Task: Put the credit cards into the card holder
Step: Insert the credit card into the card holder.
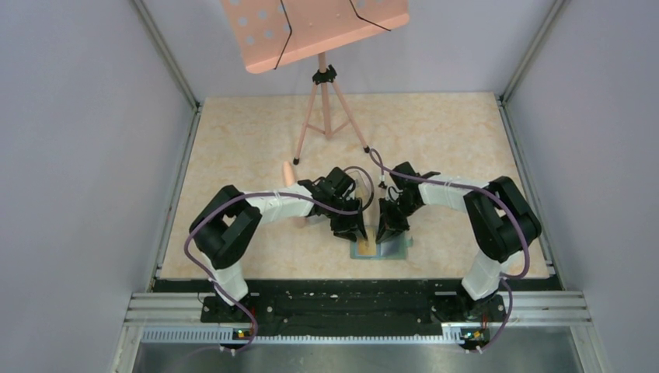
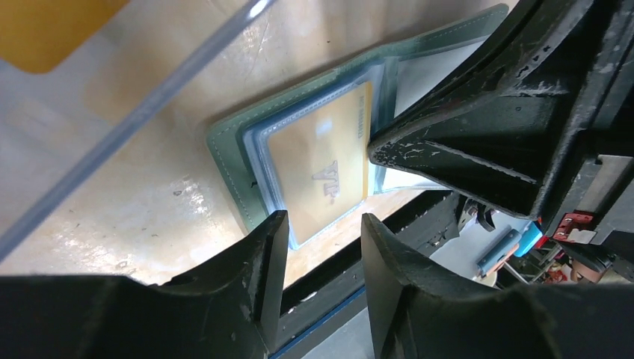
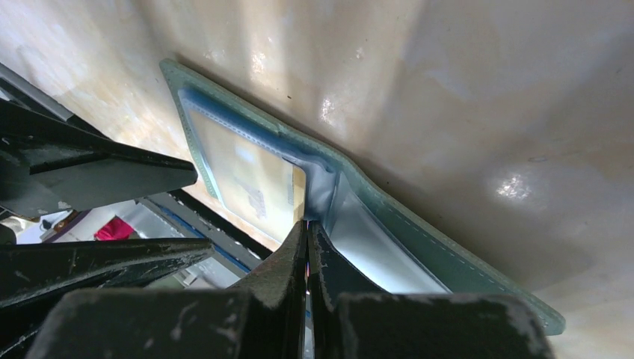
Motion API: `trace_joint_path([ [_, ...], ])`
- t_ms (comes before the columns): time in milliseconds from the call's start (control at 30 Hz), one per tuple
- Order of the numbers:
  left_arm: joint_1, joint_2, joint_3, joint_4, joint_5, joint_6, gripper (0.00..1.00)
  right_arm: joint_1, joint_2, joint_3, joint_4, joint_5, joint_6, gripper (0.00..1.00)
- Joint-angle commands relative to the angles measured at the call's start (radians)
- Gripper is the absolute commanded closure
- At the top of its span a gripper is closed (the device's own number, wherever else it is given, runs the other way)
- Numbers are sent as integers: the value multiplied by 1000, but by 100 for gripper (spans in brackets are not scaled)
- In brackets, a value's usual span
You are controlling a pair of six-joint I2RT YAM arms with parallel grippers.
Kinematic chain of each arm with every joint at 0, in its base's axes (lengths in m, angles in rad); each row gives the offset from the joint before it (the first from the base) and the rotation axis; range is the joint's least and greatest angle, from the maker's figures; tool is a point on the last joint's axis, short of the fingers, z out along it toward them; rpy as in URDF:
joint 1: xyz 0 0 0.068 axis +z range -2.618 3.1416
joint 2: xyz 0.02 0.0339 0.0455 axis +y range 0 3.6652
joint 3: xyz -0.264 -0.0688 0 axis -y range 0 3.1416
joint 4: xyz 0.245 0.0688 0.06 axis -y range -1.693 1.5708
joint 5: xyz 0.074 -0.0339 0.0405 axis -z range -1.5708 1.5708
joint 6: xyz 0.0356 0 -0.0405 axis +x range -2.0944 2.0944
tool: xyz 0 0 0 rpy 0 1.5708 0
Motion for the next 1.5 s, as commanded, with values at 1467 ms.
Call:
trace_joint_path([
  [1467,-121,77,331,-338,-228,153,60,19,22,-8,32,-2,-3,100],
])
